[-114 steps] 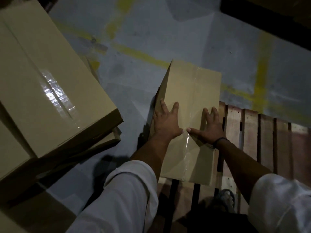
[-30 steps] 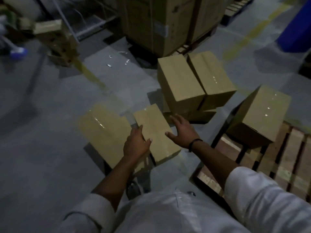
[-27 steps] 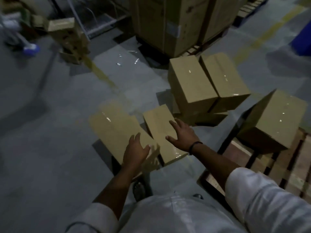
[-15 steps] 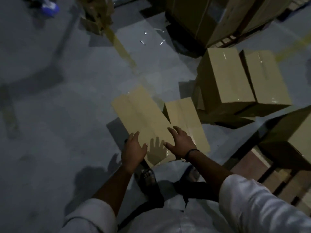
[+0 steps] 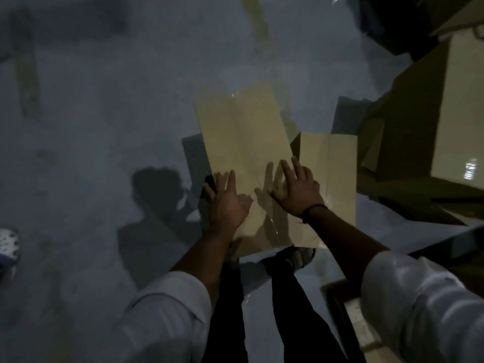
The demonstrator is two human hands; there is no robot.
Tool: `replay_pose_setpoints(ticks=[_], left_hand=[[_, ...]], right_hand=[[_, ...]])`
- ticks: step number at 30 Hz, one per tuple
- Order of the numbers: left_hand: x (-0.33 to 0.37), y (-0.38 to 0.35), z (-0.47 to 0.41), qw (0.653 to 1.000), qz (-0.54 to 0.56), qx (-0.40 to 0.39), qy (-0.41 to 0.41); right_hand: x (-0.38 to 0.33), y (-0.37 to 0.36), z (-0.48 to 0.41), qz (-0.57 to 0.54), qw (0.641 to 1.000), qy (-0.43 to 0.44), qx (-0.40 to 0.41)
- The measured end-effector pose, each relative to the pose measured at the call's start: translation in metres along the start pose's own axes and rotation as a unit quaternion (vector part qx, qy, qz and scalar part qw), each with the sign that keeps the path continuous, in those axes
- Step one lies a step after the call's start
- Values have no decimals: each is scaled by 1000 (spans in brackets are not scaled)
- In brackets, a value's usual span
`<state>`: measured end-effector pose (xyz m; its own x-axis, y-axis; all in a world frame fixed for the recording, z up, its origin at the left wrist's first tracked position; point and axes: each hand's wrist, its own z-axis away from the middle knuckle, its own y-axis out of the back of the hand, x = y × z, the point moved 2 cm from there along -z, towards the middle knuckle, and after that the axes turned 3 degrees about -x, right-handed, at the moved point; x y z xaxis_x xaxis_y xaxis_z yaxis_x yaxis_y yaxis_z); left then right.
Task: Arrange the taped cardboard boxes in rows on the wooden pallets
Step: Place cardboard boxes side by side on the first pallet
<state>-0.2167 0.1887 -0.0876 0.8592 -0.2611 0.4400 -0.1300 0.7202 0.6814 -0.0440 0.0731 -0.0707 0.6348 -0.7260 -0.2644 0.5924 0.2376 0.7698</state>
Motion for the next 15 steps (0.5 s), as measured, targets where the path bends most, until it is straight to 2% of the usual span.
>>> replay_pose_setpoints(ticks=[6, 10, 15], left_hand=[[-15, -23, -39, 1000, -13, 5, 2], [-18, -29, -54, 998, -34, 20, -41], [1, -30, -54, 997, -67, 23, -15]], right_hand=[[6, -24, -59, 55, 996, 51, -45], [10, -25, -85, 44, 997, 64, -28], [10, -22, -86, -5, 999, 53, 10]])
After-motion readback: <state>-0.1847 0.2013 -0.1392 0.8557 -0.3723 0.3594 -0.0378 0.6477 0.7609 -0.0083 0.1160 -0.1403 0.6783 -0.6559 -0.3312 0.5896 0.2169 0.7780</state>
